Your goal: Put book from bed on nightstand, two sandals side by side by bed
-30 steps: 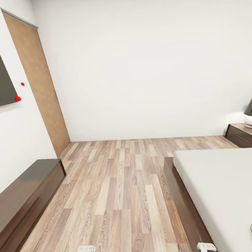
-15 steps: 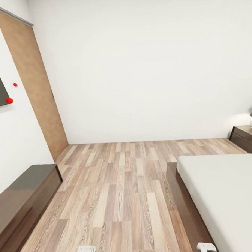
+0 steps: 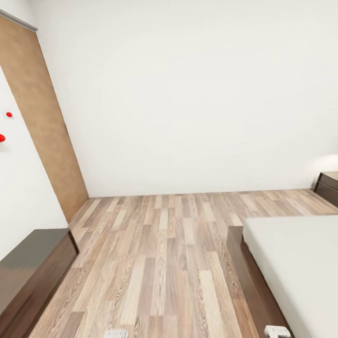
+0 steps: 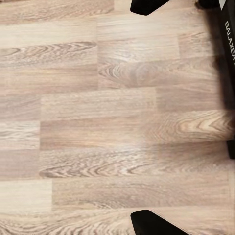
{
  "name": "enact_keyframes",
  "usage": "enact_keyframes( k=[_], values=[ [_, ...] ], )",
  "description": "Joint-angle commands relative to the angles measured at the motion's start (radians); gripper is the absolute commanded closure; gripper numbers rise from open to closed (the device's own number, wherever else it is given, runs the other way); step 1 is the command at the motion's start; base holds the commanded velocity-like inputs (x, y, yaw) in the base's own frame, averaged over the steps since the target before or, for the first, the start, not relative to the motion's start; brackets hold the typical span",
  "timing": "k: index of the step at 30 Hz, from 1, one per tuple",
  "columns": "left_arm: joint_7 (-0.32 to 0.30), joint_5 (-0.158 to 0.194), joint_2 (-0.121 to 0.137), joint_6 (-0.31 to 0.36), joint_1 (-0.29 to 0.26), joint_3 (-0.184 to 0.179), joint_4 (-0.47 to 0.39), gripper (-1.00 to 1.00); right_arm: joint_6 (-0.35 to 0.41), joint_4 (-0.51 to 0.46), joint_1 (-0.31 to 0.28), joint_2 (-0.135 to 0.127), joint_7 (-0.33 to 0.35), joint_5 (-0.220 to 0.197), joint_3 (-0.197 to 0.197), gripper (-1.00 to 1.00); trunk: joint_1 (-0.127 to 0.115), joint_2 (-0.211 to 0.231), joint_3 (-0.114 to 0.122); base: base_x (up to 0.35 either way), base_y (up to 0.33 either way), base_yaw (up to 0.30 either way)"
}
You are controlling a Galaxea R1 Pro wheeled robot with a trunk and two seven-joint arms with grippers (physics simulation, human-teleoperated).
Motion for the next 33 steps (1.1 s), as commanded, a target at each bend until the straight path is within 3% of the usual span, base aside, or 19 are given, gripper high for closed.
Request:
enact_keyframes(
  k=[1, 33],
  values=[
    [-0.002, 0.008, 0.001, 0.003, -0.001, -0.005, -0.001, -1.0, 0.004, 0.0, 0.0, 0.0, 0.006, -0.007, -0.008, -1.0, 0.001, -0.001, -0.001, 0.328, 0.0, 0.0],
    [-0.002, 0.008, 0.001, 0.003, -0.001, -0.005, -0.001, -1.0, 0.004, 0.0, 0.0, 0.0, 0.006, -0.006, -0.008, -1.0, 0.001, -0.001, -0.001, 0.328, 0.081, -0.017]
  ],
)
